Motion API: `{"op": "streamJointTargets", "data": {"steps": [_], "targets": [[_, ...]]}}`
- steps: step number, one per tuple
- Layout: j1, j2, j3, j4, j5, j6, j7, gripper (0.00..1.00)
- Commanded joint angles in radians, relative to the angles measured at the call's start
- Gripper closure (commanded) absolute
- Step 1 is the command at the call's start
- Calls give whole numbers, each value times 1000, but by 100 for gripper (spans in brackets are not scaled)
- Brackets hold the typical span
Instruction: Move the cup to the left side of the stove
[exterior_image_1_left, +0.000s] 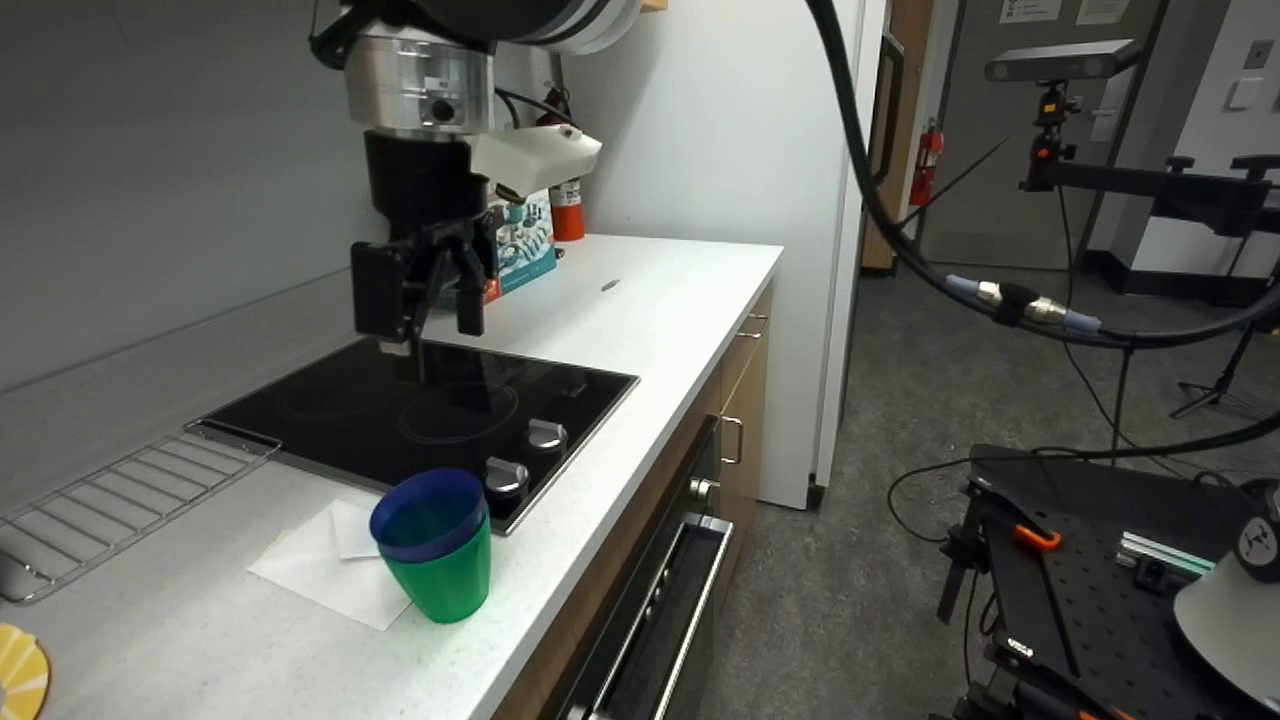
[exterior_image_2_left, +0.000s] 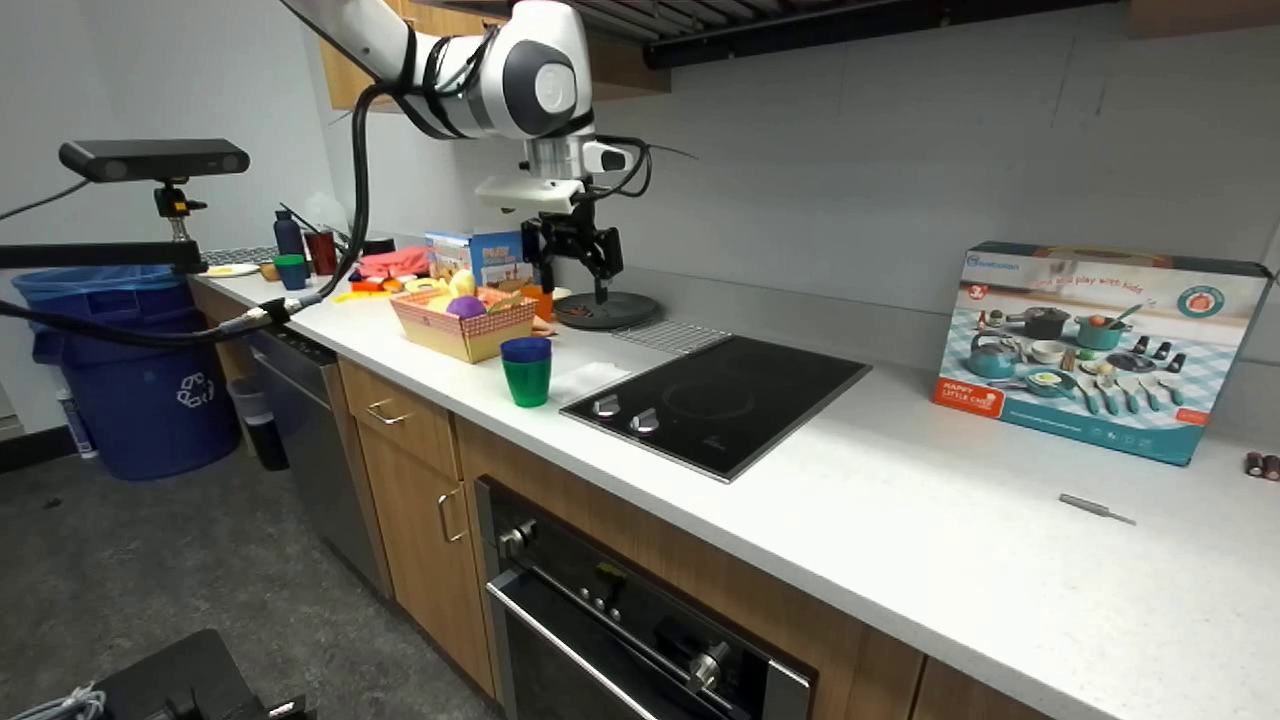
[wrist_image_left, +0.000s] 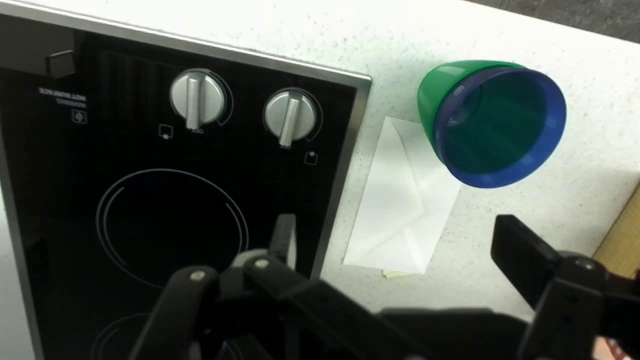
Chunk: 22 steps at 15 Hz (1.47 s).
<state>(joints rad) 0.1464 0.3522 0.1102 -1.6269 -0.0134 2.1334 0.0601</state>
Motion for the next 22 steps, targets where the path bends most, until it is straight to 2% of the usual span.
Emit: {"op": "streamJointTargets", "data": {"steps": [1, 8, 12, 18, 22], "targets": [[-19, -134, -17, -173, 23, 55, 39, 0], [-81, -371, -55, -498, 28, 128, -25, 0], [-126, -516, -102, -628, 44, 103, -112, 0], [-204, -710, -217, -751, 11, 39, -237, 0], [-265, -729, -313, -729, 12, 30, -314, 0]]}}
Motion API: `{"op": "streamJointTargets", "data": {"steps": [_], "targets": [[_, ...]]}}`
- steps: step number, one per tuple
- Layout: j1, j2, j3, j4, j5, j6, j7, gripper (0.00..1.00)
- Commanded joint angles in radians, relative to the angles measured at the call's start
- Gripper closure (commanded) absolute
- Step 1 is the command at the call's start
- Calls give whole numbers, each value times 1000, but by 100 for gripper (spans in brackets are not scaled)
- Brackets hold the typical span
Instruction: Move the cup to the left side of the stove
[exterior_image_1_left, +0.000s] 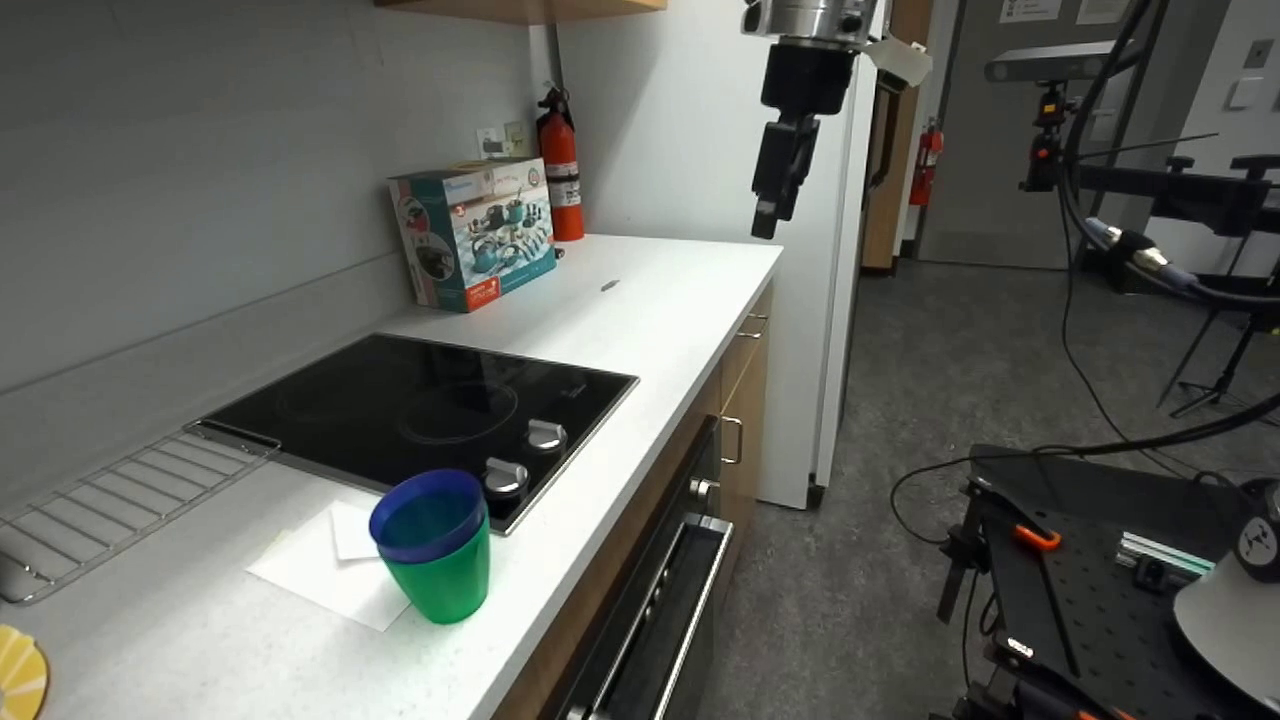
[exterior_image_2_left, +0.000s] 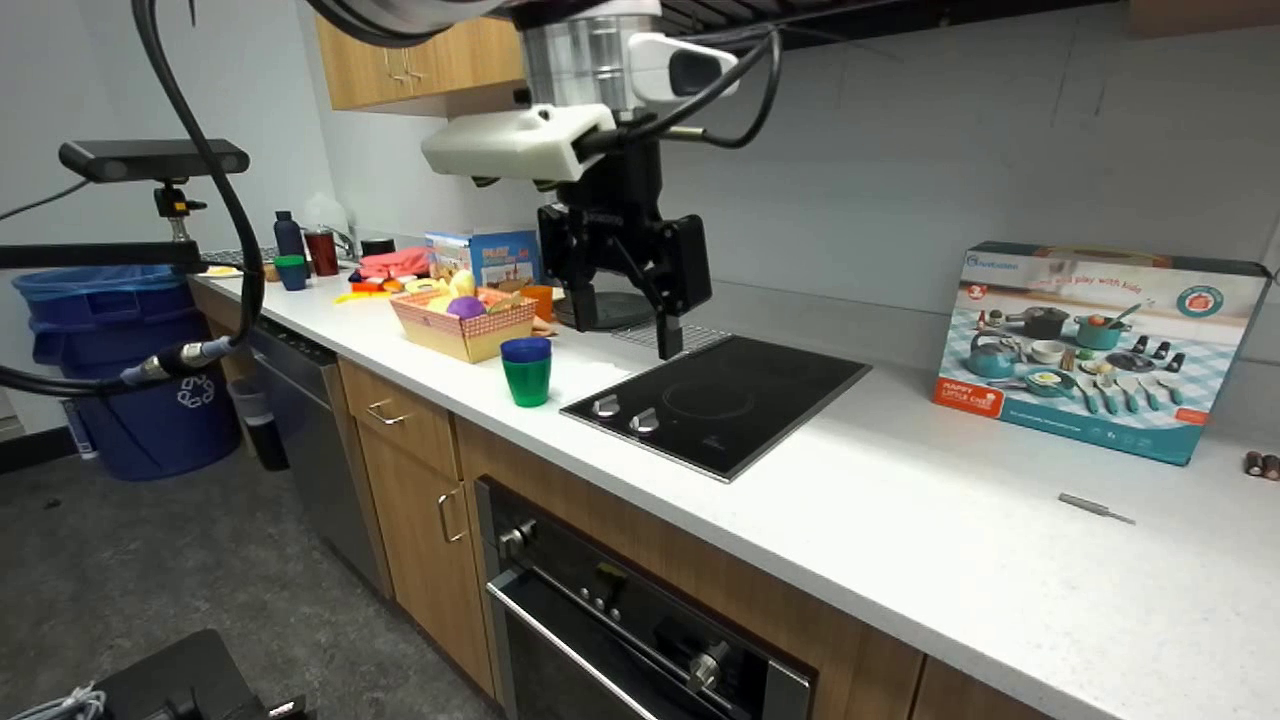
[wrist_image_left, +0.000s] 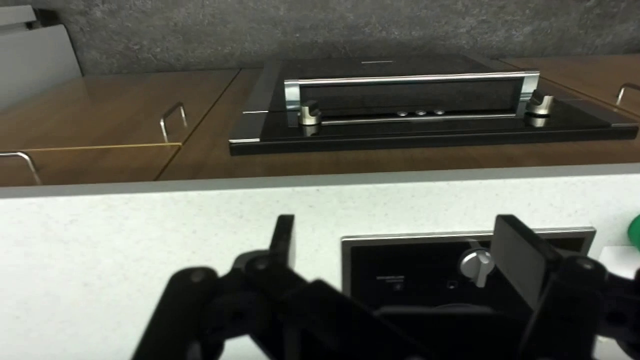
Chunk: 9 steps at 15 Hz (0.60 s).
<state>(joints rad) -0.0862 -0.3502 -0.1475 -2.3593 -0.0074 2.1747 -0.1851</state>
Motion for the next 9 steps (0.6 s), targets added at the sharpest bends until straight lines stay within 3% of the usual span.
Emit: {"op": "streamJointTargets", "data": {"steps": [1, 4, 5, 6, 7, 9], "targets": [[-39, -19, -78, 15, 13, 2, -99, 0], [-23, 9, -132, 57, 34, -39, -245, 0], [30, 53, -48, 19, 52, 39, -142, 0], [30, 58, -36, 18, 46, 42, -134, 0], [-14, 8, -86, 17, 34, 4, -180, 0], [20, 44, -32, 12, 37, 27, -138, 0]]}}
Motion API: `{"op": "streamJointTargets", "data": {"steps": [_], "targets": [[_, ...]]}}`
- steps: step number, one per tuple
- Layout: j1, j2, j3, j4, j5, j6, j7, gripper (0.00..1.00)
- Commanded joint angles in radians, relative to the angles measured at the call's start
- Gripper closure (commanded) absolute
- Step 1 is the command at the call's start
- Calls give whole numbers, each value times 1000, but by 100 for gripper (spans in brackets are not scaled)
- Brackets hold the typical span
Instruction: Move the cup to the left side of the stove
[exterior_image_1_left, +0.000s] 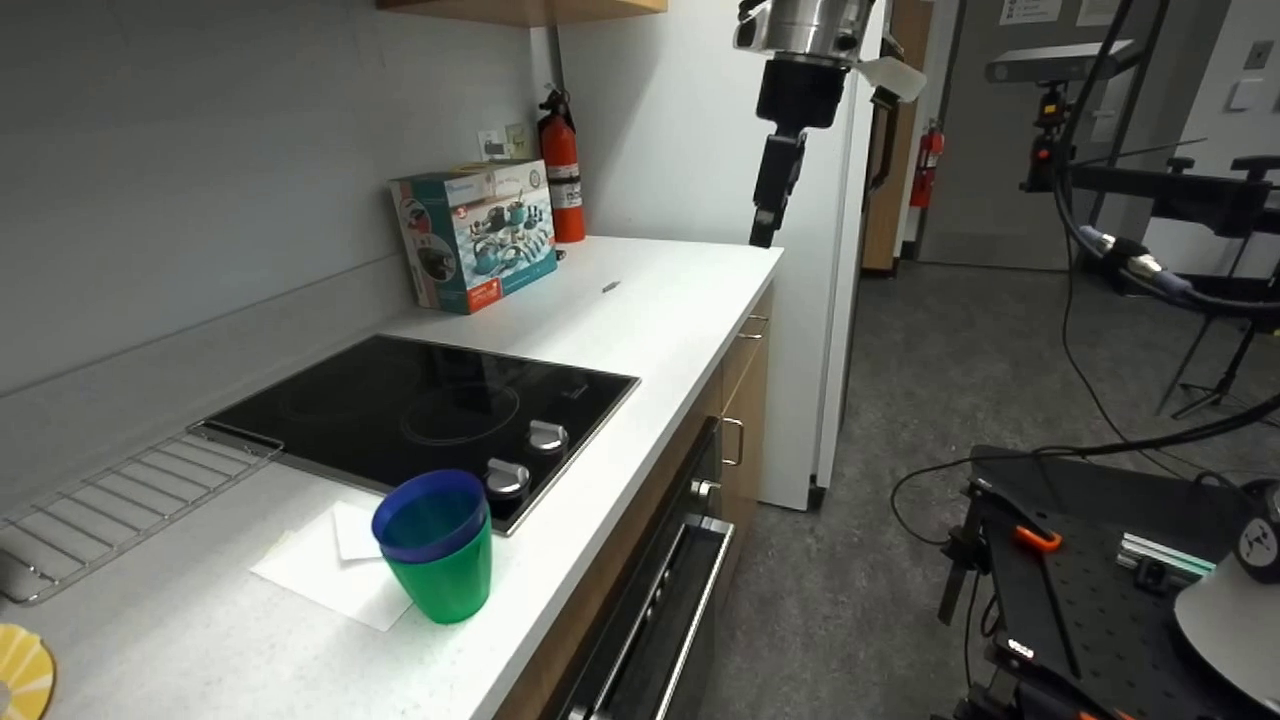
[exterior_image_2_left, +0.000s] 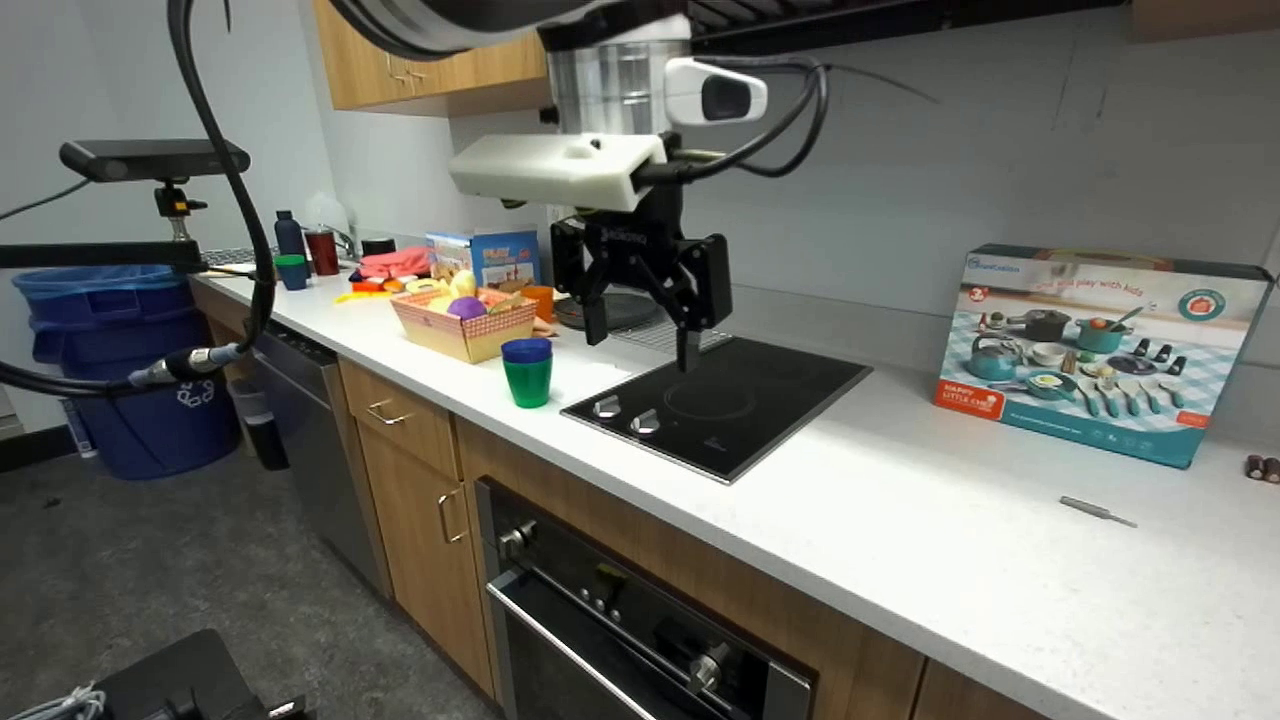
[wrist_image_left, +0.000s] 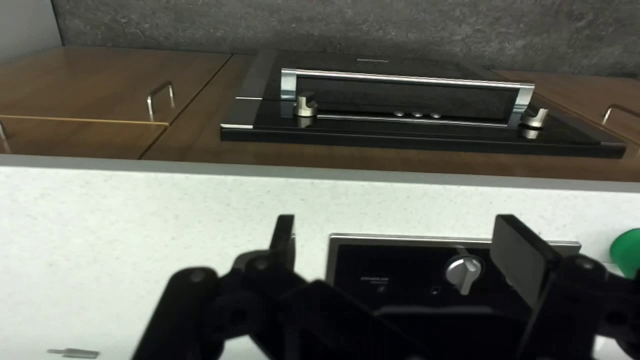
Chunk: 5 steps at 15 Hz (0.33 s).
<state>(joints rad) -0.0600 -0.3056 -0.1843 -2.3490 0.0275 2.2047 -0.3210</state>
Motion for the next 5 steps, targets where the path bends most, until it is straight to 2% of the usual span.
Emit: {"op": "streamJointTargets", "data": {"steps": [1, 5], "targets": [[1, 11, 19, 2, 2, 2, 12, 0], [-3, 18, 12, 3, 2, 8, 13, 0]]}}
